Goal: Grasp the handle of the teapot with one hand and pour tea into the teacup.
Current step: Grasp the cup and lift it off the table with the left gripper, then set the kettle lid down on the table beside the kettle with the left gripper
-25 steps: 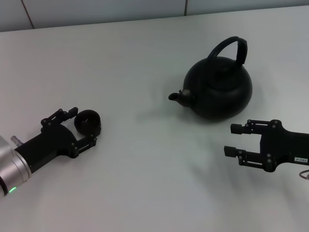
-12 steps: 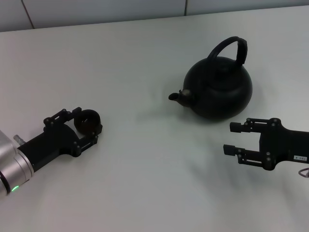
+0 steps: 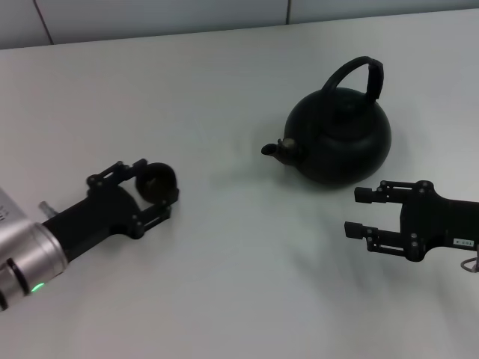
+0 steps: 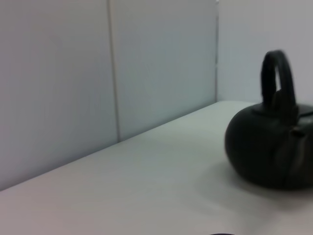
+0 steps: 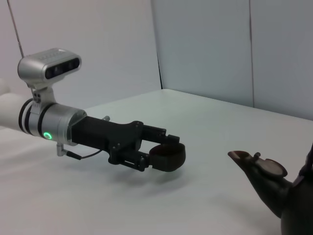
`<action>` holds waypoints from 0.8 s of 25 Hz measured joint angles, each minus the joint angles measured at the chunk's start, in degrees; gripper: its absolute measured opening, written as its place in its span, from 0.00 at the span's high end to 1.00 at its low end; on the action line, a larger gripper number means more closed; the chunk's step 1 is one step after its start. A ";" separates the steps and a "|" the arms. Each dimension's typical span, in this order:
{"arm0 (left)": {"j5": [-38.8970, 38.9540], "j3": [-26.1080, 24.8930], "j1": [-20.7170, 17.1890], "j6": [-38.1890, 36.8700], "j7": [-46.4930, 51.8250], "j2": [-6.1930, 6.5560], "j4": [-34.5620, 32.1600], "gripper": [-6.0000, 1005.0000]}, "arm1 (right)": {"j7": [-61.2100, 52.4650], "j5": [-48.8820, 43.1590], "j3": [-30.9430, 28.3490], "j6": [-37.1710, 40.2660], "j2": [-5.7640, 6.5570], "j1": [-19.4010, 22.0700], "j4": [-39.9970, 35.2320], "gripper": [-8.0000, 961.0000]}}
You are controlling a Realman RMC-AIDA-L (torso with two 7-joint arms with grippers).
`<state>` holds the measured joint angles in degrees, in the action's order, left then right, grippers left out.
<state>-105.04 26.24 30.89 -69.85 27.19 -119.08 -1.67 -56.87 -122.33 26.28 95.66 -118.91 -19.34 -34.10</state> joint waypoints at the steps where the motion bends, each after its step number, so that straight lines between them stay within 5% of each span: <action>1: -0.17 0.02 0.64 0.00 -0.09 0.00 0.64 0.30 | 0.00 0.00 0.00 -0.04 0.00 0.00 0.00 0.37; 7: -0.52 -0.16 5.11 1.46 -1.73 -0.08 4.91 0.29 | 0.00 0.00 0.00 -0.10 0.00 0.05 -0.03 0.37; 20: -0.51 -0.38 6.82 4.33 -3.02 -0.09 7.51 0.27 | 0.00 -0.01 0.00 0.01 0.00 0.20 -0.25 0.37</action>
<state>-105.55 25.86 37.71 -65.52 24.17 -119.17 5.83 -56.86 -122.34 26.28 95.67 -118.91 -19.14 -34.35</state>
